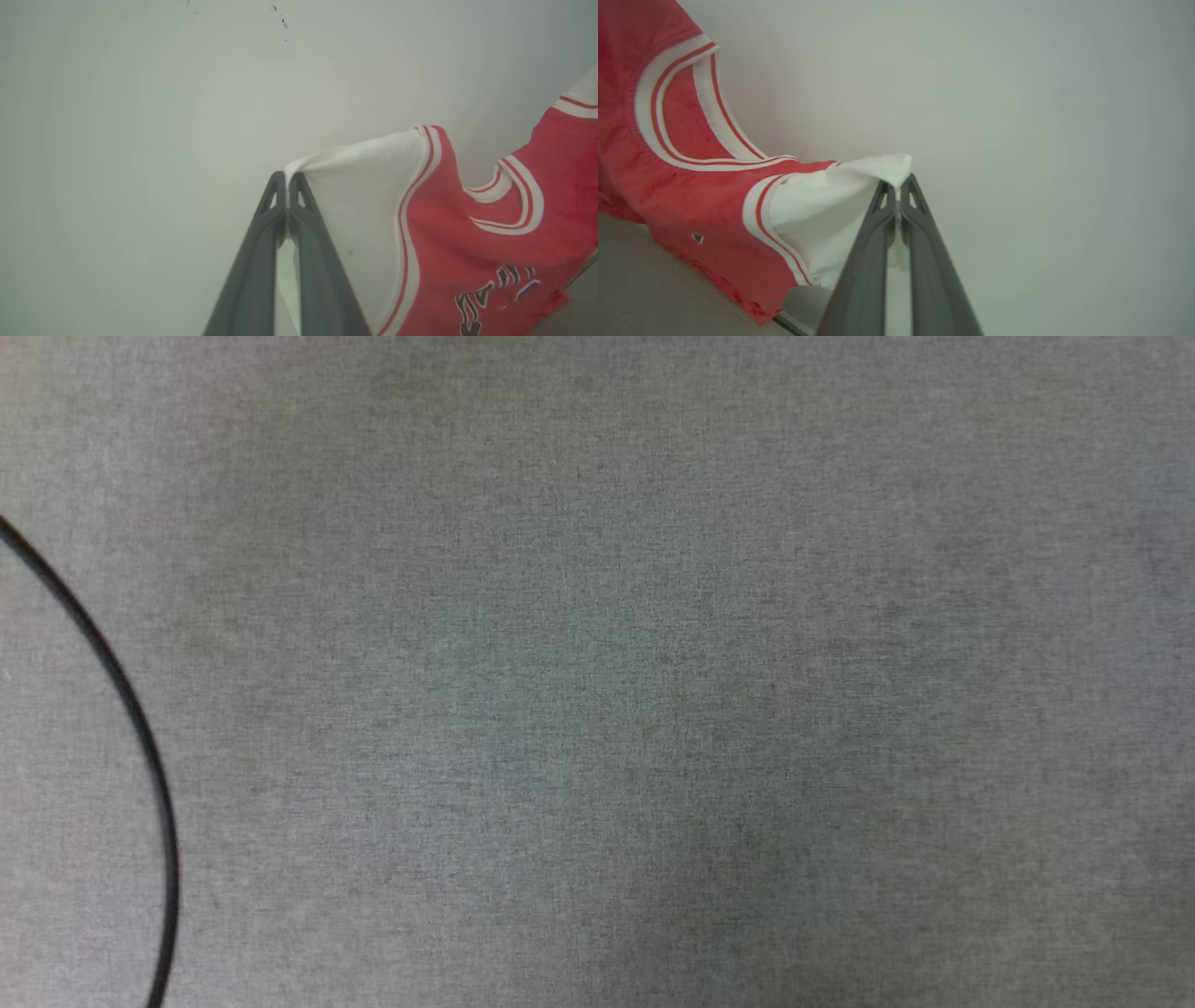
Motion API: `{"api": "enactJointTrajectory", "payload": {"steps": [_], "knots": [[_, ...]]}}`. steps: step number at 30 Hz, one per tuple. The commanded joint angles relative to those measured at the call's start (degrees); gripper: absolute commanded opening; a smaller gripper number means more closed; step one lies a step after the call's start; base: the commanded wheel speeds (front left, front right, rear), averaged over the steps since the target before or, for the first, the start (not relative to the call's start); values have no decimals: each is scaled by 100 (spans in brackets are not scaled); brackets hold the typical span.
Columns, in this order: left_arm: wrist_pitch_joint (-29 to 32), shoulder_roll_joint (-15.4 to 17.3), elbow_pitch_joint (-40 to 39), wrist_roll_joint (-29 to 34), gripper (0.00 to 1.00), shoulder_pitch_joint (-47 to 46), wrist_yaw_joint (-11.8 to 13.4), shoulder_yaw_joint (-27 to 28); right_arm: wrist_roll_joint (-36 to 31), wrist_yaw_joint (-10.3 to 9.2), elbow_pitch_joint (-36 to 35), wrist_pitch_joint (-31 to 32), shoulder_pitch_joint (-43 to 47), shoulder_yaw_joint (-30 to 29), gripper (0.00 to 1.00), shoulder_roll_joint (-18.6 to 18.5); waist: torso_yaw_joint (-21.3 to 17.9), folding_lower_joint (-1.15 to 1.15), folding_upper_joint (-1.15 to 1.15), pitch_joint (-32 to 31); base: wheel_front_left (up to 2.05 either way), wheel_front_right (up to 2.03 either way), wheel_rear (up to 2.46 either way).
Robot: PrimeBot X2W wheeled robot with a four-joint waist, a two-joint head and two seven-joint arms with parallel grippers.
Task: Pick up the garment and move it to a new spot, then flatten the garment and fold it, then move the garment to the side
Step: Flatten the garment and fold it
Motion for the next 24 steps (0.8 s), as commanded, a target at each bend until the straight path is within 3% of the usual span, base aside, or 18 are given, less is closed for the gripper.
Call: {"api": "enactJointTrajectory", "payload": {"steps": [1, 13, 20, 24], "knots": [[-66, -5, 54, -52, 0, 198, -12, -46, 93, -6, 66, -104, 199, 70, 0, 92, -21, 0, 0, -51, 0, 0, 0], [-629, 261, -116, -599, 0, 2594, -18, -202, 914, -6, 156, -1014, 2129, 1127, 0, 301, -181, 0, 0, -772, 0, 0, 0], [-706, 482, -764, -973, 0, 4572, 334, -36, 1436, -6, -19, -1465, 3495, 1581, 0, 324, -239, 0, 0, -1287, 0, 0, 0], [-714, 696, -1358, -1099, 0, 5738, 628, 122, 1632, -6, -151, -1683, 4246, 1815, 0, 151, -240, 0, 0, -1586, 0, 0, 0]]}}
